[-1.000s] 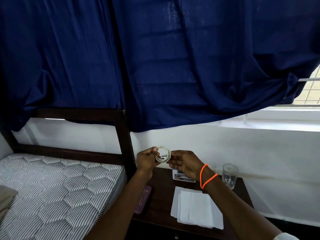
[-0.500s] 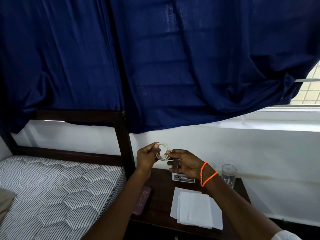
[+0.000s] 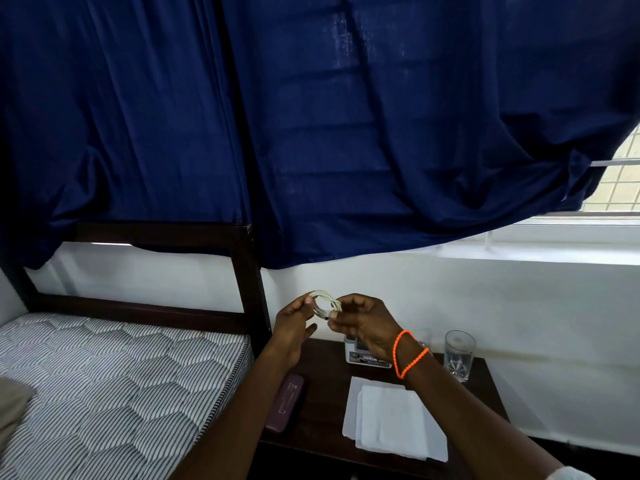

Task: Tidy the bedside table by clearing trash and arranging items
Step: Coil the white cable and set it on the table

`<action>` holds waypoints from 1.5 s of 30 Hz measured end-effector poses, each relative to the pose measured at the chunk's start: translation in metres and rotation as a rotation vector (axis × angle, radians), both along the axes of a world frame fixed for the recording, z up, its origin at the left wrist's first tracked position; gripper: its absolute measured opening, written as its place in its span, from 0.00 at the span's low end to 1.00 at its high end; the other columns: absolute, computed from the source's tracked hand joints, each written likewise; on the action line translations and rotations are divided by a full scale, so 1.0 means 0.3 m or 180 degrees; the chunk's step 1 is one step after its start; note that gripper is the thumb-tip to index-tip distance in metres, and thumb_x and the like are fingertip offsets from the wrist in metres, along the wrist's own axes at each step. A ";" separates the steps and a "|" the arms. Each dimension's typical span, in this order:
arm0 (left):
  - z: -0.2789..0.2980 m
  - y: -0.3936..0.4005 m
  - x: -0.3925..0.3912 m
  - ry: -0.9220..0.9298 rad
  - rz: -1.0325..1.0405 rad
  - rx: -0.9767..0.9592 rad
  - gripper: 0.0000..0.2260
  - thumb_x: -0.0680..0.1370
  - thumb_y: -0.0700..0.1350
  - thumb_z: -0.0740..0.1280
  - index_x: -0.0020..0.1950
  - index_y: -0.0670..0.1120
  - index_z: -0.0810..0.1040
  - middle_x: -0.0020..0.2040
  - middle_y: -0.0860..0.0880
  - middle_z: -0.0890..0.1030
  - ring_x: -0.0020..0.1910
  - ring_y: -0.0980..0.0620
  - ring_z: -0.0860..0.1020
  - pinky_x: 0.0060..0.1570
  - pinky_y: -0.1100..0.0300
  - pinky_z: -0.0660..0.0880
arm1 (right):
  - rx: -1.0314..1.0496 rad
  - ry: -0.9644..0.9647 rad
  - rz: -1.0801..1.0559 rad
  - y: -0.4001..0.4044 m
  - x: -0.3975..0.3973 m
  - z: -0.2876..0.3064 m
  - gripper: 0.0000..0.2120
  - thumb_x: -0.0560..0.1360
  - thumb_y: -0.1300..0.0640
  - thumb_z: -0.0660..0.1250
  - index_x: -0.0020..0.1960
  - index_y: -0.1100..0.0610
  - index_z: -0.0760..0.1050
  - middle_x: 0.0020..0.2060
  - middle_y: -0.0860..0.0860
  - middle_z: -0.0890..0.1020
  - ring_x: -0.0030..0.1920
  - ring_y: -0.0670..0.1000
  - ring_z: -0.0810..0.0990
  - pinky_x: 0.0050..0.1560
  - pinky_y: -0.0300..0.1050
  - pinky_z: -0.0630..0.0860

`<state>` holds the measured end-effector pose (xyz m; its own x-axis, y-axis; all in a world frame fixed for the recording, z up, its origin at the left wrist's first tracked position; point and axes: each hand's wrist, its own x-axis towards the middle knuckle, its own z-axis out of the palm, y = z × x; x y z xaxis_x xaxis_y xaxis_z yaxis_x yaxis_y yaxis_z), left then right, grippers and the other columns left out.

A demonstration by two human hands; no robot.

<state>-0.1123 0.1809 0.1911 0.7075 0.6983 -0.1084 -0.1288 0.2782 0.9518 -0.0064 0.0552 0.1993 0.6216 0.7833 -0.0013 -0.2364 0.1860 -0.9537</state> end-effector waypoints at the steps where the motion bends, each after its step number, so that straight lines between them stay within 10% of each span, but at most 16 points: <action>1: -0.001 0.002 0.000 0.0059 0.0012 -0.0025 0.09 0.84 0.44 0.63 0.61 0.49 0.81 0.59 0.49 0.82 0.62 0.49 0.77 0.64 0.48 0.76 | -0.0040 -0.0322 -0.0150 0.002 -0.001 -0.002 0.11 0.68 0.71 0.76 0.49 0.65 0.82 0.45 0.60 0.83 0.44 0.58 0.84 0.47 0.48 0.83; 5: -0.014 0.007 0.014 0.0185 0.0129 -0.0440 0.11 0.84 0.42 0.63 0.65 0.44 0.78 0.62 0.42 0.79 0.63 0.41 0.78 0.52 0.51 0.80 | -0.0652 -0.1817 -0.0840 0.014 0.004 -0.024 0.08 0.66 0.62 0.79 0.44 0.54 0.85 0.43 0.48 0.87 0.42 0.49 0.86 0.43 0.35 0.78; 13: -0.060 -0.014 0.012 0.0230 -0.0037 -0.0708 0.14 0.78 0.46 0.73 0.55 0.36 0.84 0.54 0.38 0.86 0.50 0.44 0.85 0.45 0.55 0.84 | -0.0769 -0.3447 -0.1155 0.031 0.007 -0.143 0.17 0.66 0.74 0.68 0.47 0.57 0.84 0.49 0.48 0.76 0.44 0.48 0.79 0.48 0.35 0.76; 18: -0.100 0.025 0.012 0.0349 0.0136 -0.0546 0.12 0.77 0.35 0.73 0.58 0.33 0.81 0.55 0.35 0.85 0.45 0.45 0.85 0.40 0.58 0.85 | -0.0675 -0.2596 -0.1036 0.037 -0.004 -0.170 0.22 0.62 0.78 0.67 0.49 0.58 0.84 0.48 0.51 0.79 0.45 0.39 0.80 0.46 0.26 0.74; 22: -0.140 0.068 0.014 0.0532 0.0113 -0.0422 0.12 0.77 0.35 0.72 0.60 0.35 0.81 0.51 0.38 0.85 0.43 0.47 0.84 0.38 0.59 0.84 | -0.0615 -0.0772 -0.1018 0.061 0.006 -0.199 0.17 0.69 0.75 0.67 0.49 0.57 0.82 0.47 0.56 0.80 0.46 0.56 0.83 0.46 0.55 0.85; 26: -0.202 0.107 0.034 0.0781 0.0031 -0.0349 0.11 0.79 0.36 0.70 0.62 0.38 0.81 0.52 0.40 0.84 0.44 0.49 0.82 0.36 0.61 0.83 | -0.0735 0.0028 -0.0944 0.107 0.017 -0.264 0.12 0.74 0.74 0.63 0.55 0.66 0.77 0.43 0.59 0.79 0.38 0.57 0.81 0.42 0.55 0.83; 33: -0.362 0.200 0.127 0.1282 0.0397 -0.0029 0.06 0.75 0.33 0.74 0.44 0.39 0.78 0.49 0.35 0.83 0.41 0.45 0.82 0.28 0.62 0.81 | -0.1369 -0.0165 -0.1116 0.244 0.051 -0.451 0.13 0.65 0.72 0.74 0.37 0.55 0.80 0.39 0.57 0.85 0.42 0.57 0.84 0.46 0.56 0.84; 36: -0.445 0.260 0.184 0.1619 0.0551 0.0286 0.08 0.71 0.35 0.78 0.48 0.37 0.83 0.46 0.36 0.85 0.37 0.47 0.82 0.26 0.63 0.80 | -0.1761 -0.0701 -0.1278 0.309 0.066 -0.529 0.13 0.63 0.69 0.75 0.36 0.50 0.82 0.39 0.54 0.87 0.42 0.52 0.84 0.43 0.35 0.78; 45: -0.645 0.417 0.313 0.2433 0.0447 0.1072 0.04 0.70 0.42 0.79 0.44 0.48 0.88 0.41 0.44 0.88 0.38 0.49 0.86 0.47 0.54 0.85 | -0.2094 -0.1376 -0.1327 0.465 0.125 -0.682 0.10 0.69 0.69 0.68 0.44 0.62 0.86 0.42 0.60 0.87 0.46 0.58 0.84 0.44 0.42 0.73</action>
<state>-0.0185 0.3061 -0.0024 0.4286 0.8549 -0.2922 0.5718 -0.0062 0.8204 0.0311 0.1948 -0.0052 0.9063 0.4168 -0.0704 0.1335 -0.4402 -0.8879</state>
